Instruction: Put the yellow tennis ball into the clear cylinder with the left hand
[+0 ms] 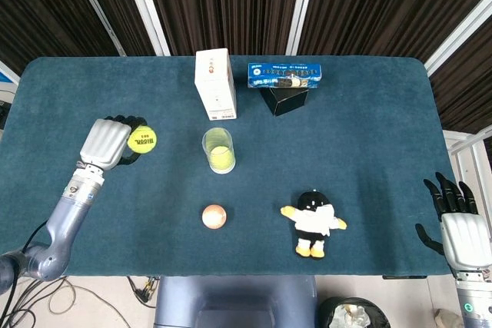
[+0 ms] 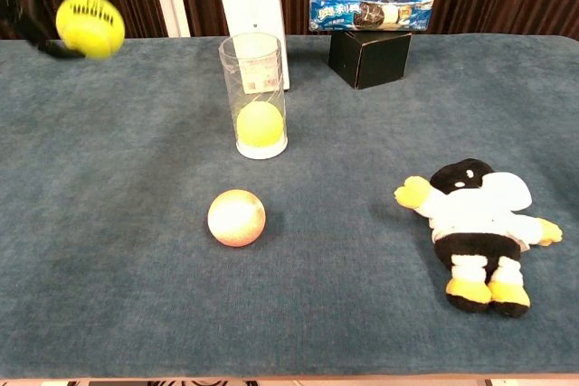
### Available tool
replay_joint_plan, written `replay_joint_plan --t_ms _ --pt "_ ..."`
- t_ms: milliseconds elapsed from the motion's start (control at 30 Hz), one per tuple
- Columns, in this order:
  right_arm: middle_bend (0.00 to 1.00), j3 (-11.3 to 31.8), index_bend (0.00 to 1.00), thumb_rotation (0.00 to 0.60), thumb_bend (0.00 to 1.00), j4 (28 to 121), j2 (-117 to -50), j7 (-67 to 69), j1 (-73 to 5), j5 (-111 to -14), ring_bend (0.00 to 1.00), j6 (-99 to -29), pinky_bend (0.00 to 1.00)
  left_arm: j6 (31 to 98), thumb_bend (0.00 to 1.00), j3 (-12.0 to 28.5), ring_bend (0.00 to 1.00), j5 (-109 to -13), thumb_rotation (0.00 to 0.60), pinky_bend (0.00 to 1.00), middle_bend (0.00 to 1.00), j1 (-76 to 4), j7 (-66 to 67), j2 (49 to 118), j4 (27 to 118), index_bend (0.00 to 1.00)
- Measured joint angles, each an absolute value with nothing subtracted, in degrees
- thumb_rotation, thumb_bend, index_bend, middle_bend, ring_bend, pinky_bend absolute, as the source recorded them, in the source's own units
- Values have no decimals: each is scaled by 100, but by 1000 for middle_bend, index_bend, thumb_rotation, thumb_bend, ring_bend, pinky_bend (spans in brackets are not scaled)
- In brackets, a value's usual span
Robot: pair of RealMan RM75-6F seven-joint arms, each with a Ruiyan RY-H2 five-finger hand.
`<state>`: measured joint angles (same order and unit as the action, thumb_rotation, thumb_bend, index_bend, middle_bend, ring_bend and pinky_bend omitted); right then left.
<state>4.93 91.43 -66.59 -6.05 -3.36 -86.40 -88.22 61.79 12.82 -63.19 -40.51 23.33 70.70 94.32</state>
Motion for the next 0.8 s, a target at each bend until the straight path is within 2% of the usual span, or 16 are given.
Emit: replay_joint_plan --t_ms 300,600,800 --pt "35 491 132 600 352 9134 -6674 -622 -353 -8641 108 -8792 54 6348 315 1804 383 -6048 600 482 460 -4508 2960 6969 10356 454" --pt "35 502 132 600 352 9130 -6658 -585 -332 -8641 108 -8843 54 6342 313 1995 383 -4927 600 468 445 -5162 4036 7403 10528 450" --pt "35 520 132 600 352 9138 -6619 -514 -307 -8626 108 -8885 54 6459 312 1939 377 -4453 600 455 427 -5563 4536 7921 10371 441"
